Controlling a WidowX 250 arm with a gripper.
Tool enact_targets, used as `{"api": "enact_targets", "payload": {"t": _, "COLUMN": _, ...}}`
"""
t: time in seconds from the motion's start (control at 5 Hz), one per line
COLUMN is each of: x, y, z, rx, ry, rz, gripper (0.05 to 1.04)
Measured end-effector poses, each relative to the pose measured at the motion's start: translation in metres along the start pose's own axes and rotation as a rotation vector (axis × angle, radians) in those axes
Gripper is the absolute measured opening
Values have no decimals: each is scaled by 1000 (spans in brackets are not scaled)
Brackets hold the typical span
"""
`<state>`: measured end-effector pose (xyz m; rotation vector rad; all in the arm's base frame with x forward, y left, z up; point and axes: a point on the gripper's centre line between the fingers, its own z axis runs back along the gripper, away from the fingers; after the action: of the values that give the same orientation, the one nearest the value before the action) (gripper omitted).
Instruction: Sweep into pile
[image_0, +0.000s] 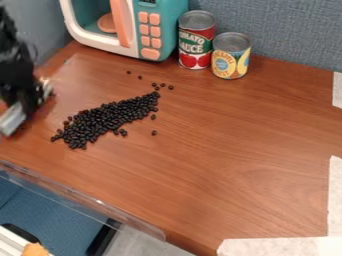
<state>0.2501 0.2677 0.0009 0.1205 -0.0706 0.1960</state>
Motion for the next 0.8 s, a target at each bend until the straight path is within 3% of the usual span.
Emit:
{"api": "enact_targets", "payload": {"t": 0.4, "x": -18, "y": -9, "z": -6, "rx": 36, "ry": 10, "rz": 110, "gripper": 382}}
{"api": "enact_targets", "payload": {"t": 0.8, "x": -42, "y": -56, "z": 2, "rx": -9, "ry": 69, "rz": 224, "gripper": 382}}
